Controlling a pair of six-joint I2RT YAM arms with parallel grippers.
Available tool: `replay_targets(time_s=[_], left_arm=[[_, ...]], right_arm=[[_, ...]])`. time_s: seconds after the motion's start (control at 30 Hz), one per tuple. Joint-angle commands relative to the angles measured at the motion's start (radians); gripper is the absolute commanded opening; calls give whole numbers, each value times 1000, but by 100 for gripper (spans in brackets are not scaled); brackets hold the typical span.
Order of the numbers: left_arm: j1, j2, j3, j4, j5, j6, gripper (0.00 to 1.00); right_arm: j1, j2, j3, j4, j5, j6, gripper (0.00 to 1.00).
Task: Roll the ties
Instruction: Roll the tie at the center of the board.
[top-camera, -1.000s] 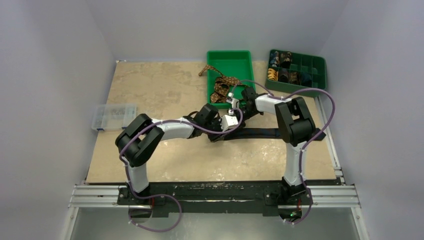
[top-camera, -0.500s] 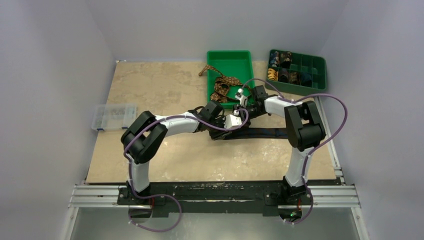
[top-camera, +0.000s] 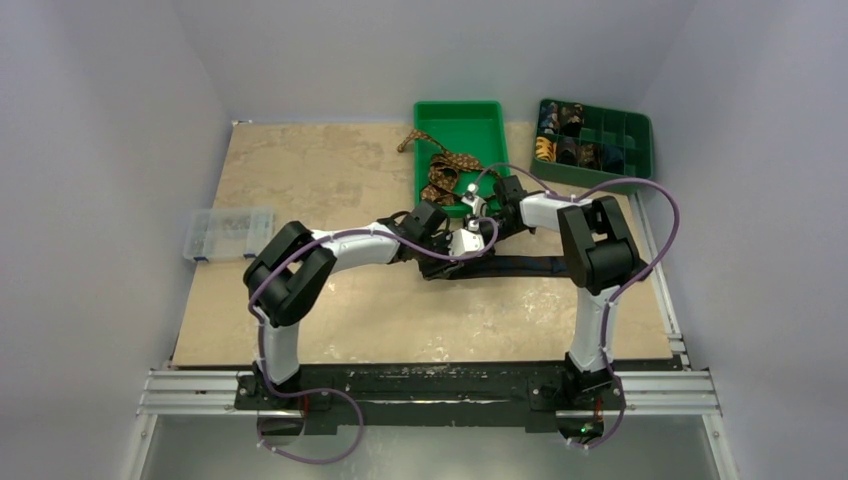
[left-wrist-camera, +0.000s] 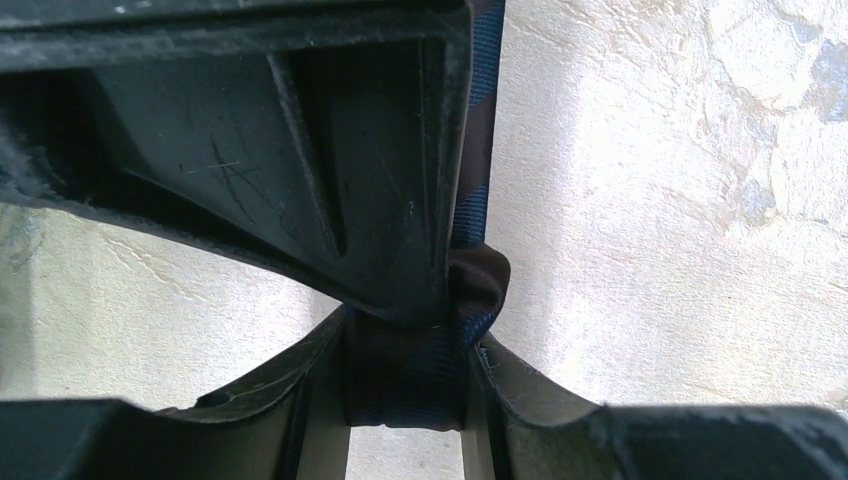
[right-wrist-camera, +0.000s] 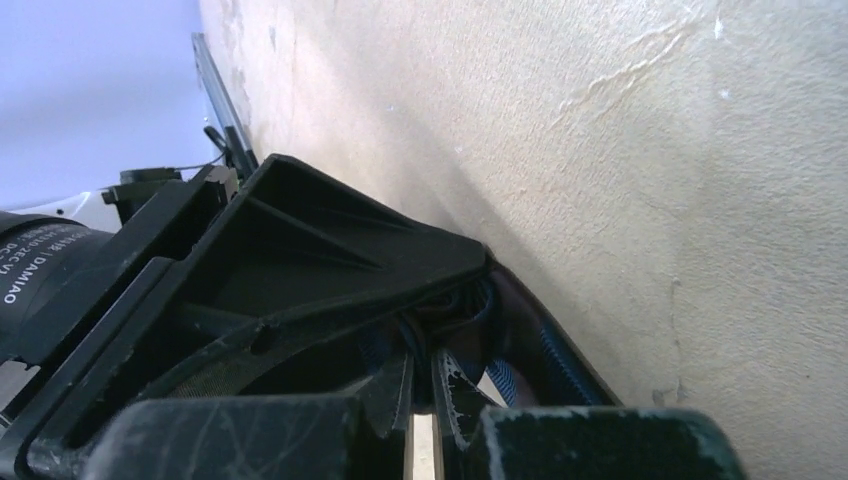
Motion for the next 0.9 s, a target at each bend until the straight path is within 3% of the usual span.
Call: replay_targets(time_s=[0.0,0.13,0.3,0.57,0.73,0.87], left_arm=[[12,49,-22,-106,14,-28,34],[56,6,-62,-25,107,-87,46],[112,-111,-248,334,248,-158,66],[108,-53,-276,579,263,-193,70],[99,6,-220,628,291,-271,69],[69,35,-203,634,287,-312,63]], right_arm=[[-1,11,24,-90,89,-140,0],[-19,37,15,-90,202,-197,0],[-28,43,23,-69,324,-182,0],[-27,84,55,-87,411,-156,0],[-27,64,46,-83,459,-159,0],[-25,38,25,-69,441,-159,0]])
